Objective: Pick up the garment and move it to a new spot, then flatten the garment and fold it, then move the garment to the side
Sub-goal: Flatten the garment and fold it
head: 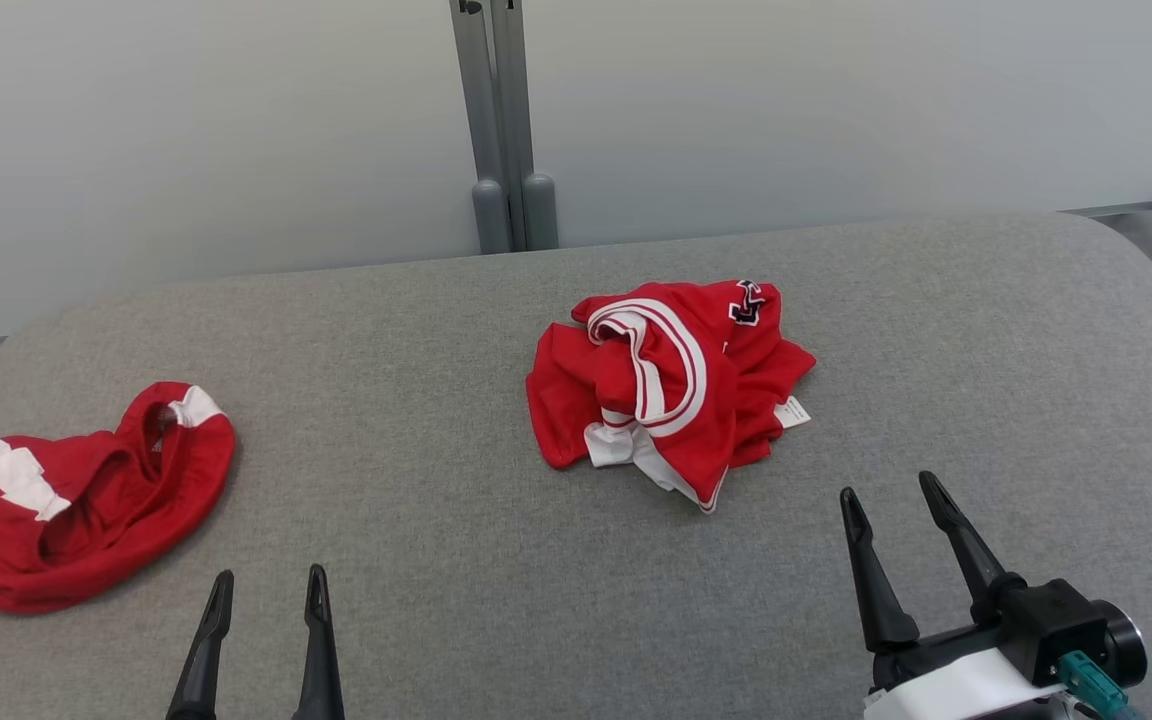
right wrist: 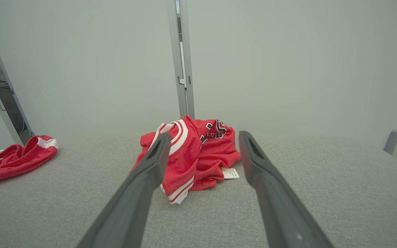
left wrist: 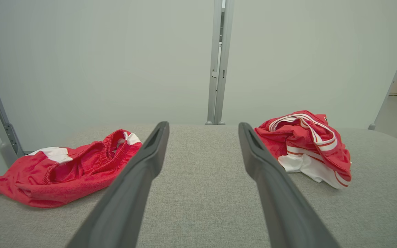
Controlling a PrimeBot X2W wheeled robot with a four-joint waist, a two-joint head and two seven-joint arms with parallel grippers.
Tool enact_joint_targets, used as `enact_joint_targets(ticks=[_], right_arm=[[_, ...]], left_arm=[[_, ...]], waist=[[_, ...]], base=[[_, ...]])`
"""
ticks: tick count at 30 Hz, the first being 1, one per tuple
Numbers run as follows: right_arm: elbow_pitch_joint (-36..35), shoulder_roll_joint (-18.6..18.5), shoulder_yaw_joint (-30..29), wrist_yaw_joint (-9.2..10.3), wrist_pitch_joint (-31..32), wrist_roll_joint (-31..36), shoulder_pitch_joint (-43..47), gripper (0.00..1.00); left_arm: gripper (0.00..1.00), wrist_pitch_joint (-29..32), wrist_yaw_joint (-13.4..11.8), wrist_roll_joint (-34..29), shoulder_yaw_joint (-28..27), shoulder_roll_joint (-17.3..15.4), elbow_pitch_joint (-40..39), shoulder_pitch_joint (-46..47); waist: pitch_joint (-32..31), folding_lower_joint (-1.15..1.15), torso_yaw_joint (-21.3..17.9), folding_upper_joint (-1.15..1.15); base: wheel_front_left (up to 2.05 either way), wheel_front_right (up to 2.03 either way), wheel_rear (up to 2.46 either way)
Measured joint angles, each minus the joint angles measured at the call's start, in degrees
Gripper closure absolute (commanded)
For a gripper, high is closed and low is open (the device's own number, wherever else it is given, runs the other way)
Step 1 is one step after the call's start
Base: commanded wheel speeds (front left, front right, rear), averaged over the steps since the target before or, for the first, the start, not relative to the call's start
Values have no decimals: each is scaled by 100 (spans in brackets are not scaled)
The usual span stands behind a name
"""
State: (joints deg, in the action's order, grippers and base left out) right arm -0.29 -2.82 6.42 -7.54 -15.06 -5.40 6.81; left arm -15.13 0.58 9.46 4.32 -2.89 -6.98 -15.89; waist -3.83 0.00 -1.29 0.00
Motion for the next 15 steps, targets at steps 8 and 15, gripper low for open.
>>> enact_joint_targets(ticks=[8,15], right_arm=[[-1,0,47,0,0,-29,1,0],[-24,0,79,0,0,-48,1,0]], left_arm=[[0,0,25,-20,15,0,26,3],[0,0,99,-4,133,0,85,21]], waist=[[-24,0,6,0],[4,0,-31,0]], base=[[0,0,0],[0,0,0]])
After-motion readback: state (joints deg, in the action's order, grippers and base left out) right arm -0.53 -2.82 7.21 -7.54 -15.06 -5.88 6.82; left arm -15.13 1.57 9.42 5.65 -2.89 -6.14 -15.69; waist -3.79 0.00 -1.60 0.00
